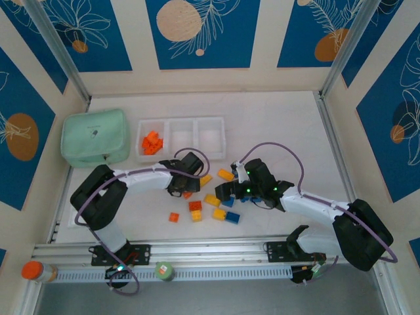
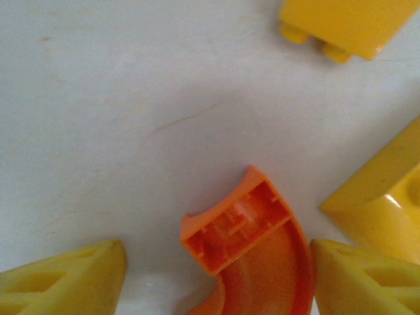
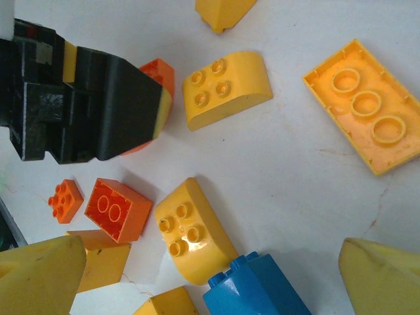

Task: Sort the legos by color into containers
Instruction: Pick up the lego from the center of the table, then place the lego in the container.

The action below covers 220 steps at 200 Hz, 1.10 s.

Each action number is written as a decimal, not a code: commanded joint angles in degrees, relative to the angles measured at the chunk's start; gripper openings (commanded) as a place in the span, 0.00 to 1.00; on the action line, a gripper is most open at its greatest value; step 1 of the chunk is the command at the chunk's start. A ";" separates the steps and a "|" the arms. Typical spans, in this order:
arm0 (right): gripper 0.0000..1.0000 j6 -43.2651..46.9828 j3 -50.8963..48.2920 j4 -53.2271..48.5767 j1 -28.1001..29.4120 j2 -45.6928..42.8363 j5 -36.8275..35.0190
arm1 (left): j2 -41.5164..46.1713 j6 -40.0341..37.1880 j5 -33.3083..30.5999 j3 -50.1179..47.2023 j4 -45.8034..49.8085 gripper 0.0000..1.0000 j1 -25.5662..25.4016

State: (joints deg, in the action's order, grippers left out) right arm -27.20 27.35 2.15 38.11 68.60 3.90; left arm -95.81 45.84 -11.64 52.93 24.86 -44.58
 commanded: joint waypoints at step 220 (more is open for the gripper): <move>0.99 -0.95 7.92 -3.55 2.07 1.51 1.19 | 15.72 -9.20 -2.09 1.06 7.22 0.40 12.15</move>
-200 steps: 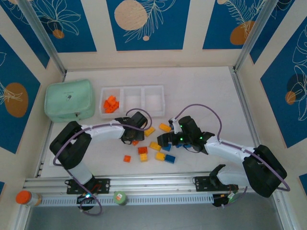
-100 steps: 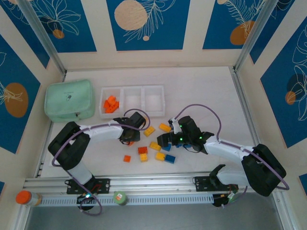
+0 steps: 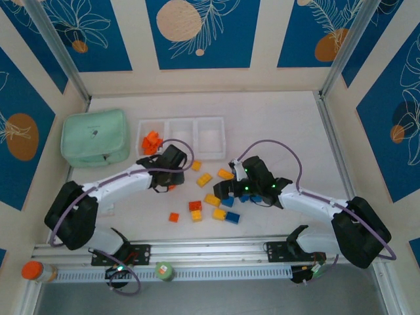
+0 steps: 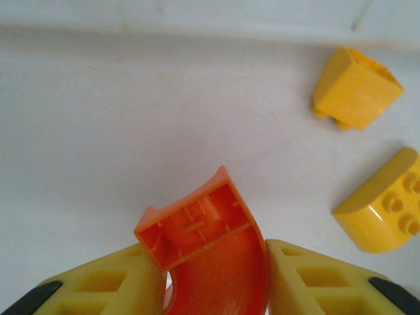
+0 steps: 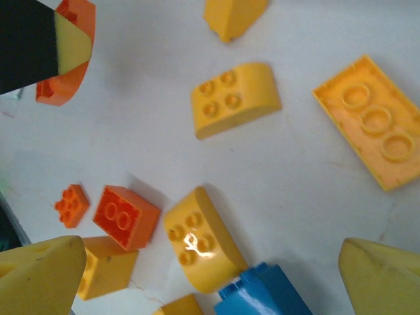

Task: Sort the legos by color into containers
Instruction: Place the lego in the container.

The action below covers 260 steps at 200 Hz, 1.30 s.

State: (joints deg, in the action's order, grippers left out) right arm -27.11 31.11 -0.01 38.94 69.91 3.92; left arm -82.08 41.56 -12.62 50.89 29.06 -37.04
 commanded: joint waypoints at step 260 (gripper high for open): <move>0.99 -5.55 19.14 -12.17 7.15 4.10 -1.84 | -11.43 -16.24 15.65 23.70 1.08 0.64 24.47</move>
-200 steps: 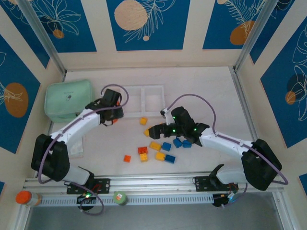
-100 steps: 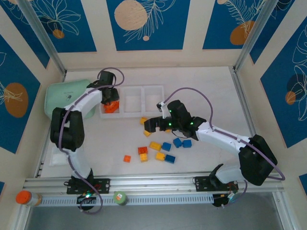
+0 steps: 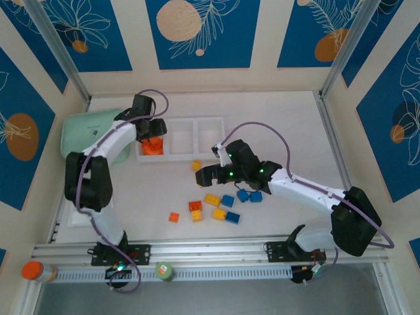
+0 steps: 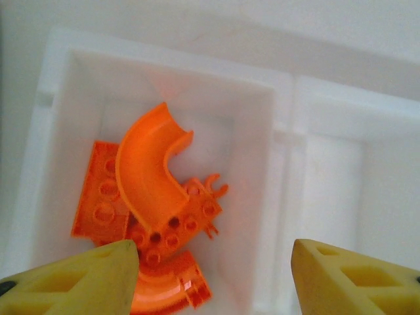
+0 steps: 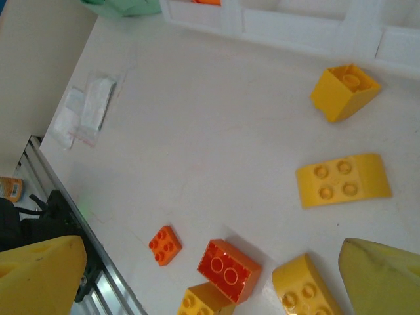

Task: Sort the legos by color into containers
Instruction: Place the lego in the container, then pick up the container from the center of the table.

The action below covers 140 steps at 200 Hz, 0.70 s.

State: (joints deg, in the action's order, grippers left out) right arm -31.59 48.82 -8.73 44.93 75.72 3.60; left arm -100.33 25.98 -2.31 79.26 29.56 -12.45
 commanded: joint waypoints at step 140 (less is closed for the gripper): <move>0.99 -6.37 -4.93 -6.89 11.29 -2.60 -8.72 | 40.45 8.50 2.02 -35.67 13.01 0.68 -20.22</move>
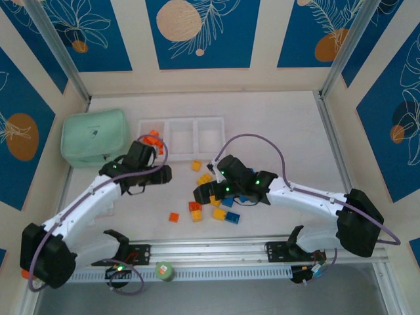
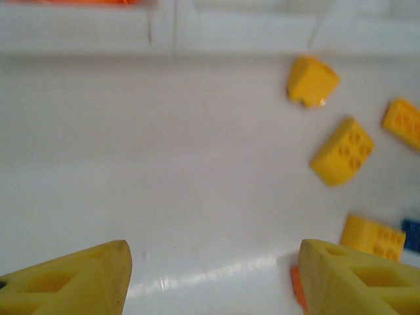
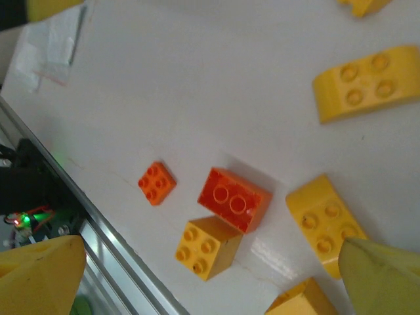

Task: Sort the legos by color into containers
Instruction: Pick up the container from the center of the table.

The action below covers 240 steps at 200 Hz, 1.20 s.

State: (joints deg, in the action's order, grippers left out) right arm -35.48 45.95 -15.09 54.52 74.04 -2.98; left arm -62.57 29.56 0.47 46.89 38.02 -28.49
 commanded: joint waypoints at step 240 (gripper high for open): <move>0.99 -6.75 -9.44 3.60 3.42 -3.83 -5.19 | -17.96 21.61 -8.76 -9.86 -2.67 0.55 -27.52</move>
State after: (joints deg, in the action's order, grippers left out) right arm -41.63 37.36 -12.01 58.37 70.94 -7.77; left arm -79.70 50.09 -7.20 38.61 36.40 -55.35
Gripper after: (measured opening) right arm 0.990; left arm 0.556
